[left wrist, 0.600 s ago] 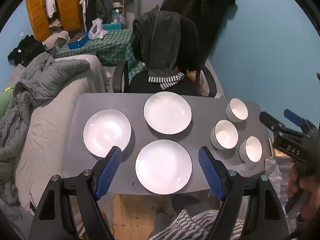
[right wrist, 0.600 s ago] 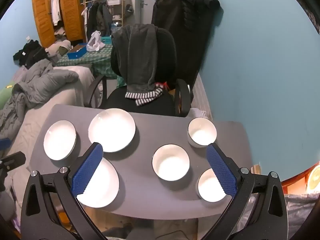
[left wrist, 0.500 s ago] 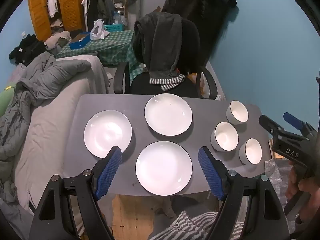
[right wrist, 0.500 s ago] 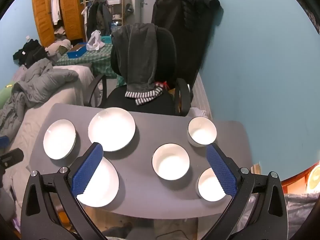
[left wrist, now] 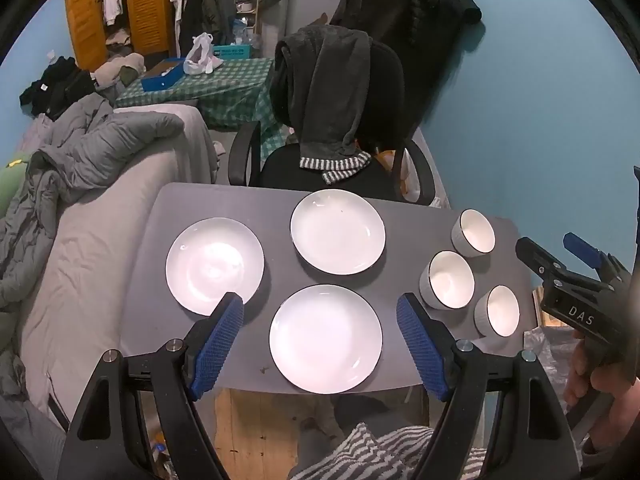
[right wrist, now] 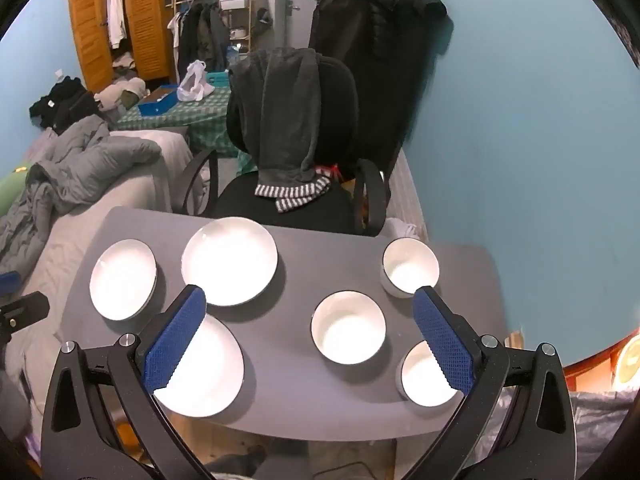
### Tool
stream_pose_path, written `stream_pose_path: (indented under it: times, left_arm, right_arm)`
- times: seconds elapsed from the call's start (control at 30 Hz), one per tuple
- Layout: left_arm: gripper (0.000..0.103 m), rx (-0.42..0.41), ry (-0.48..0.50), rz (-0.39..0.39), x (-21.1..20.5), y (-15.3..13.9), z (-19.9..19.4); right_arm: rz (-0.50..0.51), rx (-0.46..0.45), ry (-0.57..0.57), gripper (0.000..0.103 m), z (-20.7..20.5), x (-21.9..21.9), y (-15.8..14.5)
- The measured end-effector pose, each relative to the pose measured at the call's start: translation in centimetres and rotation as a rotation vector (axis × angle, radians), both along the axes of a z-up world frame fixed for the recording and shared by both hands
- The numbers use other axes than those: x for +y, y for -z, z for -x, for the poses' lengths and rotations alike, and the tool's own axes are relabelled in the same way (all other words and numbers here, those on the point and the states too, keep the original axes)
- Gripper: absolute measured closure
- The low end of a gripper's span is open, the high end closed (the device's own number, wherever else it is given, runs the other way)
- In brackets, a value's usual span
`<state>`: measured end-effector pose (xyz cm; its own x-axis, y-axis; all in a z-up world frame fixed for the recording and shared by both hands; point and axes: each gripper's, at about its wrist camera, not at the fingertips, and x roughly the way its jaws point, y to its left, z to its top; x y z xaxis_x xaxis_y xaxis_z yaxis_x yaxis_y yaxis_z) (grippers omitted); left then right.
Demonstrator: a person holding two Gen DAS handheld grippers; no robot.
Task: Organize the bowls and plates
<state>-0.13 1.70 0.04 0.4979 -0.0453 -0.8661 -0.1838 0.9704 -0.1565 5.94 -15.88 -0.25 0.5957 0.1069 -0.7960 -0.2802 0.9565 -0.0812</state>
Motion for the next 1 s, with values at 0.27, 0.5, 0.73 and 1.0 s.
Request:
stream_pose_path:
  times: [0.27,0.5,0.73,1.0]
  left_arm:
    - [0.023,0.005,-0.001,0.0,-0.07,0.19,-0.04]
    - [0.023,0.012,-0.011,0.021,0.13,0.43,0.18]
    - [0.023,0.006,-0.031,0.024,0.44,0.38,0.09]
    - [0.023,0.012,-0.023,0.024,0.36,0.37,0.24]
  right_arm:
    - [0.0,0.004,-0.009,0.002,-0.16,0.19,-0.13]
    - [0.002,0.008,-0.014,0.002,0.03,0.48,-0.13]
    - [0.002,0.006,-0.014,0.002,0.06,0.49,-0.1]
    - [-0.001,0.01,-0.011,0.002,0.1,0.31,-0.03]
